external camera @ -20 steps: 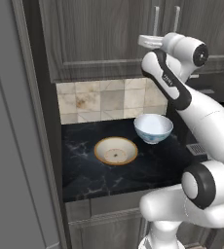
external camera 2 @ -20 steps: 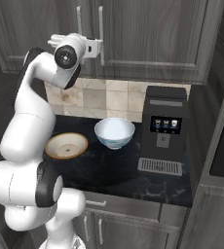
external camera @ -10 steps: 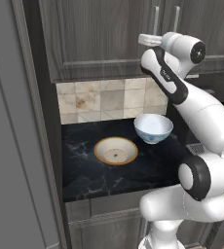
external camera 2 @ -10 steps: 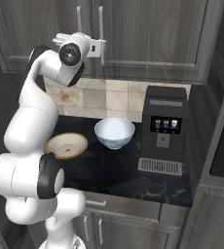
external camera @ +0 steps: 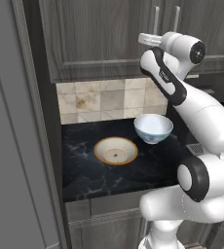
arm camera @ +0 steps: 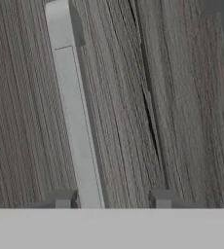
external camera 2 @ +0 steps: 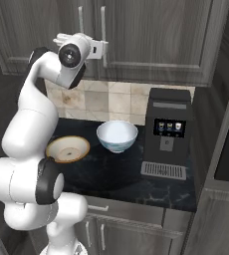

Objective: Open the cabinet. Pick the bowls from the counter and place them in the cabinet. Then close the cabinet.

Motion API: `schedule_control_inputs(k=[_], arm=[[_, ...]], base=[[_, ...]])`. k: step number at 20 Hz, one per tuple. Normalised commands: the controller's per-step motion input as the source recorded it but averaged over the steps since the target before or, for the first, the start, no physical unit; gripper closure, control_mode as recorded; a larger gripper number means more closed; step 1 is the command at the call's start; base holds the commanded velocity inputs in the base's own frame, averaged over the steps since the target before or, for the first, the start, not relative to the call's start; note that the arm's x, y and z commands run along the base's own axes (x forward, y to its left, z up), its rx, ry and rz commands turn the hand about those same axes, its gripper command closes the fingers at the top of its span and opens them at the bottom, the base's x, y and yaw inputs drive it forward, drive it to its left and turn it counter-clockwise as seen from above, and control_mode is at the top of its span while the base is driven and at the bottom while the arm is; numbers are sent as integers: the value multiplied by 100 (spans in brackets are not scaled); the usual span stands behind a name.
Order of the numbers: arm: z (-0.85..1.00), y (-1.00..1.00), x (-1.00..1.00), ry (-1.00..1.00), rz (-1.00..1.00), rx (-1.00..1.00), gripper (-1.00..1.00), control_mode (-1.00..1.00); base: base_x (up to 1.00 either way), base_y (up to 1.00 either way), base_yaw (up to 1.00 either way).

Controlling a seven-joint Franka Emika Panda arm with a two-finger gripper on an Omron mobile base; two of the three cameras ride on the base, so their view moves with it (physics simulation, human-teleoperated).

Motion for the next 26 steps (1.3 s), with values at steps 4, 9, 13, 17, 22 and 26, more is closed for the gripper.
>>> schedule_control_inputs(k=[4, 9, 13, 17, 22, 26], arm=[[0, 0, -1, 0, 0, 0, 100, -100], [0, 10, -51, 0, 3, -1, 100, -100], [0, 37, -95, 3, 7, -5, 100, -100], [0, 58, -100, 10, 5, -9, 100, -100], [0, 93, -100, 11, 1, -17, 100, -100], [-20, 100, -100, 2, 0, -23, 100, -100]], base=[[0, 0, 0], [0, 0, 0], [0, 0, 0], [0, 0, 0], [0, 0, 0], [0, 0, 0]])
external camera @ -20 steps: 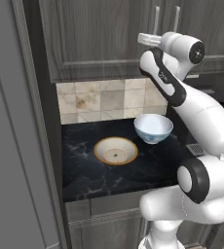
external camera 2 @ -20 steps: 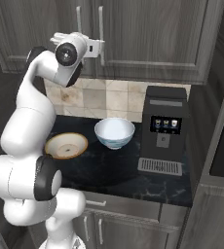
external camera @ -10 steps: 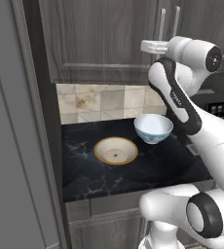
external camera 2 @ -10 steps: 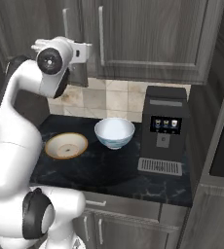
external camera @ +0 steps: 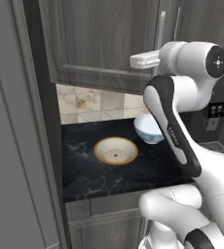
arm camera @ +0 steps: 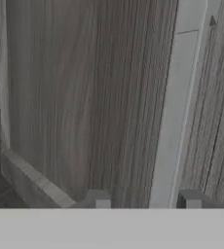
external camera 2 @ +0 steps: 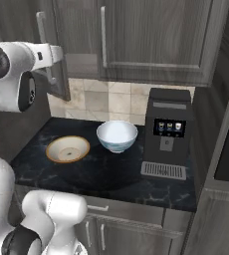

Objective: Open the cabinet. Pick the bowls from the counter and place them in the cabinet. Then close the cabinet.

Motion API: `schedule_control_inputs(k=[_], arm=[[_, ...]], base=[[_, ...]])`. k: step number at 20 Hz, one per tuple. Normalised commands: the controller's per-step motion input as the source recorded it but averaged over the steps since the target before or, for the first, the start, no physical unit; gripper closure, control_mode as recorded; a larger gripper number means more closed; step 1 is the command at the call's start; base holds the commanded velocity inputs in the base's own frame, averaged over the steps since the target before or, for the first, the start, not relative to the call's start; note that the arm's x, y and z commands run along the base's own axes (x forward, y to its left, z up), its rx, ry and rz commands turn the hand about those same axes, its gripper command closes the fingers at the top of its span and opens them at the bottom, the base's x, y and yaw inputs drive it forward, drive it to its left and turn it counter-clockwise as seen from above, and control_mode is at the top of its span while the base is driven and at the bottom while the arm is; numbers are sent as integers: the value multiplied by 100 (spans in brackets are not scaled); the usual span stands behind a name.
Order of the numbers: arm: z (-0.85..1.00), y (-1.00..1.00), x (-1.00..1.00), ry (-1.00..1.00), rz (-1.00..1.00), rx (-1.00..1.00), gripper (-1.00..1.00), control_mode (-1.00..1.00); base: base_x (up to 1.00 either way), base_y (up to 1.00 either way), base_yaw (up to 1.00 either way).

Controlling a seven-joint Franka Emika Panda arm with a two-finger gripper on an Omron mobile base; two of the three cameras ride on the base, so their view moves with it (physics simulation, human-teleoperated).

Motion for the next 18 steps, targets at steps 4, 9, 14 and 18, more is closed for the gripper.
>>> schedule_control_inputs(k=[4, 9, 14, 18], arm=[[-49, 100, -100, 0, 0, -23, 100, -100], [-25, 56, -55, -1, 1, -13, -100, -100], [-32, -54, -75, 1, -2, 3, -100, -100], [-26, -100, -98, 0, -7, 14, -100, -100]], base=[[0, 0, 0], [0, 0, 0], [0, 0, 0], [0, 0, 0]])
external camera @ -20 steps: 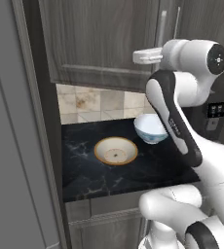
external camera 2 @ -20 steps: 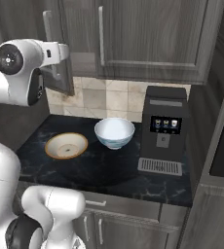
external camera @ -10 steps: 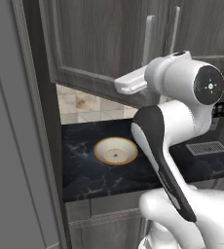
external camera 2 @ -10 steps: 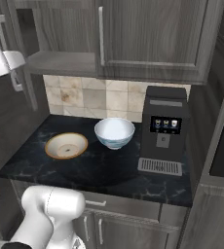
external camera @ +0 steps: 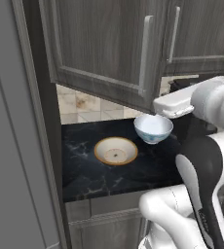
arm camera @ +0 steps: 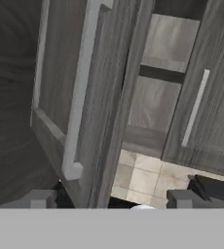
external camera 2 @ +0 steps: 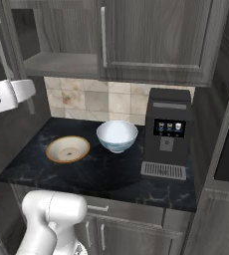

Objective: Open the cabinet. Pick the bowls from the counter and place them in the cabinet. Then close the cabinet.

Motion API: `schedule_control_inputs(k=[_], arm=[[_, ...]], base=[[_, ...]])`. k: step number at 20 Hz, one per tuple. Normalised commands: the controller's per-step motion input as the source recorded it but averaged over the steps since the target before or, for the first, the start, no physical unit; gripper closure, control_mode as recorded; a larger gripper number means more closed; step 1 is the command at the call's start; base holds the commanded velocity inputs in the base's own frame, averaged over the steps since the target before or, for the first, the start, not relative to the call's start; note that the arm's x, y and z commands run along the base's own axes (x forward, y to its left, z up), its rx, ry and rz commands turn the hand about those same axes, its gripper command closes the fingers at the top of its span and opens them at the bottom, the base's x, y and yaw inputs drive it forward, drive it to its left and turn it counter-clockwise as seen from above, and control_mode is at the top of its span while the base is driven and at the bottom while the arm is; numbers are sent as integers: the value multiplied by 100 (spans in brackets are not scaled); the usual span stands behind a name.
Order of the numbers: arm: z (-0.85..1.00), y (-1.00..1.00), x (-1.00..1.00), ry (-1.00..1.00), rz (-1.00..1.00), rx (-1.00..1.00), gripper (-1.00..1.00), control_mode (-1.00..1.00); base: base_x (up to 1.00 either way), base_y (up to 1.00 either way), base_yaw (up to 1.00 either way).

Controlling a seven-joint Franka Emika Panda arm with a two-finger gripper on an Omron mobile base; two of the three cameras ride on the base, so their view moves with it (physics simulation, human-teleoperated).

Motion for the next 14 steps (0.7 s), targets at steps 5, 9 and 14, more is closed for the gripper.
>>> schedule_control_inputs(k=[5, 9, 14], arm=[[-2, -100, -11, 18, 2, 19, -100, -100], [6, -88, 28, 27, 21, 19, -100, -100], [0, -44, 10, 21, 24, 2, -100, -100]], base=[[0, 0, 0], [0, 0, 0], [0, 0, 0]])
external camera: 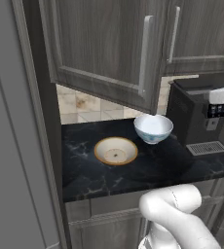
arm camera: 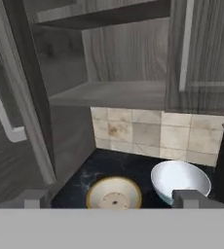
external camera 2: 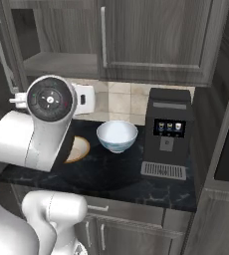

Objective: Open the cabinet. Pick the bowls from the counter and place them in the cabinet. Then close the cabinet.

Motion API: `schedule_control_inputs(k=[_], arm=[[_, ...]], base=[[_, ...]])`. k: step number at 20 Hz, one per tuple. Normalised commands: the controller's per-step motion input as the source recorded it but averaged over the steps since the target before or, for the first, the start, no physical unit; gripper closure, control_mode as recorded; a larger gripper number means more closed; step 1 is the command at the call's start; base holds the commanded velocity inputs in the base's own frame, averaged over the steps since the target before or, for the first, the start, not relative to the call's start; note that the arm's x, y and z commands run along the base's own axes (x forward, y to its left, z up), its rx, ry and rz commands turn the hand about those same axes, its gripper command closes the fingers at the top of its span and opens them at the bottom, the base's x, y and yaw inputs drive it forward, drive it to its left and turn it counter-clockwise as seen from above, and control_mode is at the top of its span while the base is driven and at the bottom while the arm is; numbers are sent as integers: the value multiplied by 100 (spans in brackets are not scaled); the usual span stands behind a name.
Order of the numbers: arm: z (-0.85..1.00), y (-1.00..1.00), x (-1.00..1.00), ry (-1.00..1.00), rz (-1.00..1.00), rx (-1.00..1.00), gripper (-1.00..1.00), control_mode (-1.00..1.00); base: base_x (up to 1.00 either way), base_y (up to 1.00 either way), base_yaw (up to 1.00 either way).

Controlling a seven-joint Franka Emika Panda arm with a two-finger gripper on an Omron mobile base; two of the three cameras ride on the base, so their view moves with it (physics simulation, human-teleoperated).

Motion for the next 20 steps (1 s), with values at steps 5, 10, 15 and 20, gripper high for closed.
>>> schedule_control_inputs(k=[5, 10, 15, 20], arm=[[-3, -10, 1, 7, 11, 13, -100, -100], [0, 0, 0, -2, 6, 28, -100, -100], [0, 25, 1, -5, 0, 25, -100, -100], [0, 47, 23, -2, 0, 0, -100, -100]], base=[[0, 0, 0], [0, 0, 0], [0, 0, 0], [0, 0, 0]])
